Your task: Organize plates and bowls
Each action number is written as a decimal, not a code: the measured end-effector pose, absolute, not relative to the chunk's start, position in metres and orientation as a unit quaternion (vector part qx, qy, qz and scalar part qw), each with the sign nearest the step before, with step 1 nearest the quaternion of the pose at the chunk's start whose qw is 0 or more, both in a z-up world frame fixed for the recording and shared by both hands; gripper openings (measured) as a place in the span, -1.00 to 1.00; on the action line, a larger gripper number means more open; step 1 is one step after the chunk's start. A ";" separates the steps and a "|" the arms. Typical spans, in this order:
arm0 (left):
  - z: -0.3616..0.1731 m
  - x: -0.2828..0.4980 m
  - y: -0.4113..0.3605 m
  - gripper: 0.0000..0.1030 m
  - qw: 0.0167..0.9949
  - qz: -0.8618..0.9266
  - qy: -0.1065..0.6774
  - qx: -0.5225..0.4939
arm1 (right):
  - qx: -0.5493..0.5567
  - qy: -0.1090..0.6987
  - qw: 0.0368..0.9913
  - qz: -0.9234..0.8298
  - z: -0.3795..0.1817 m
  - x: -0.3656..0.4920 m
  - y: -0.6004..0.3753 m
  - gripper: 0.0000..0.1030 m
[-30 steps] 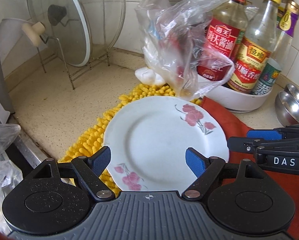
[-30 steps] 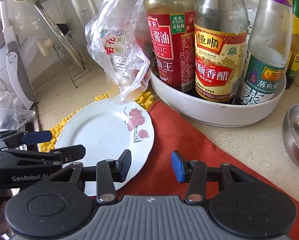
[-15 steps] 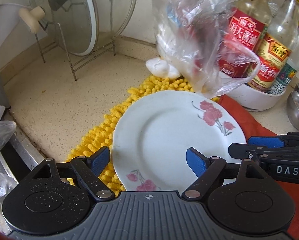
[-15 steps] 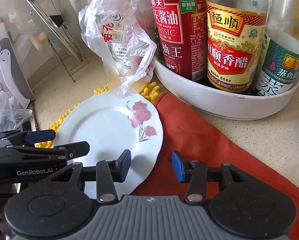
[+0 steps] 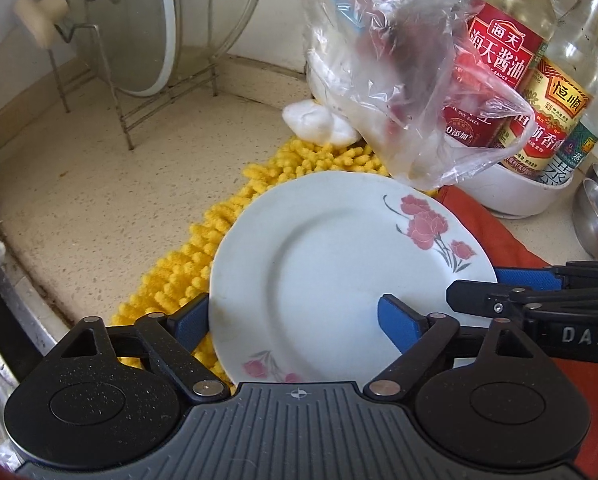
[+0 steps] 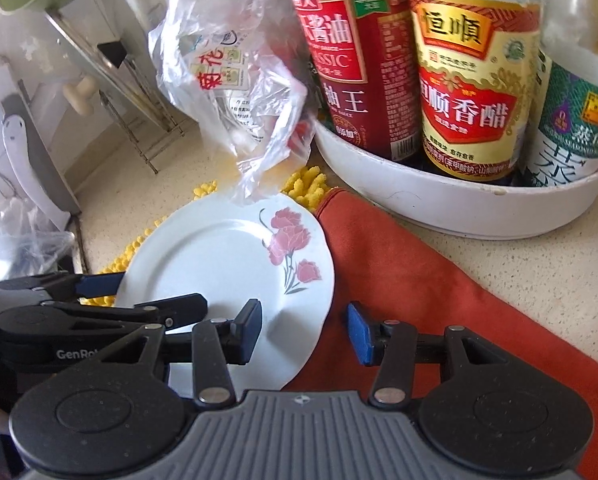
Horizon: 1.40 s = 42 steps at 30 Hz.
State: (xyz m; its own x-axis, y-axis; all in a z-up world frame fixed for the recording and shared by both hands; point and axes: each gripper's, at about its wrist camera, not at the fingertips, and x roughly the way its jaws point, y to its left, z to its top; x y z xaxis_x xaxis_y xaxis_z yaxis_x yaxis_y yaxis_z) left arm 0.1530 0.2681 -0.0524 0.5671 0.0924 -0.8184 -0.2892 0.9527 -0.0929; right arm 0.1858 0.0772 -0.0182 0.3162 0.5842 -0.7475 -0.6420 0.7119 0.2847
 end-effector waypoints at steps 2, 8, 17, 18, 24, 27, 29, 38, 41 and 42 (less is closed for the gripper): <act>-0.053 0.156 0.269 0.81 0.878 0.106 0.453 -0.112 | -0.032 0.444 0.810 0.382 -0.018 0.185 0.077 -0.06; -0.054 0.159 0.268 0.84 0.880 0.101 0.452 -0.104 | -0.029 0.437 0.808 0.394 -0.019 0.181 0.079 -0.15; -0.046 0.143 0.253 0.79 0.881 0.085 0.455 -0.096 | -0.025 0.450 0.804 0.388 -0.013 0.167 0.053 -0.22; -0.047 0.140 0.250 0.79 0.880 0.076 0.459 -0.096 | -0.025 0.455 0.802 0.386 -0.016 0.167 0.051 -0.24; -0.055 0.144 0.251 0.95 0.885 0.048 0.457 -0.078 | -0.015 0.453 0.803 0.388 -0.022 0.166 0.053 -0.14; -0.061 0.147 0.256 1.00 0.887 0.045 0.451 -0.090 | -0.002 0.444 0.807 0.390 -0.027 0.163 0.050 -0.12; -0.060 0.147 0.254 0.98 0.887 0.048 0.450 -0.092 | -0.016 0.439 0.812 0.384 -0.024 0.158 0.054 -0.22; -0.043 0.140 0.243 0.74 0.893 0.066 0.437 -0.087 | -0.002 0.434 0.823 0.368 -0.015 0.148 0.036 -0.34; -0.039 0.139 0.234 0.74 0.896 0.061 0.433 -0.080 | 0.006 0.431 0.828 0.358 -0.012 0.145 0.025 -0.34; -0.038 0.139 0.231 0.74 0.897 0.057 0.432 -0.078 | 0.012 0.432 0.829 0.355 -0.012 0.144 0.020 -0.34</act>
State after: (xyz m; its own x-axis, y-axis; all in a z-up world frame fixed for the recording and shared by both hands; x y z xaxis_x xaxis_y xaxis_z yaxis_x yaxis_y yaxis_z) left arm 0.1393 0.2310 -0.0379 0.6203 0.0358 -0.7835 -0.1699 0.9814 -0.0896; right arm 0.1436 0.0199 -0.0116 0.3752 0.5993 -0.7072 -0.5780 0.7477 0.3270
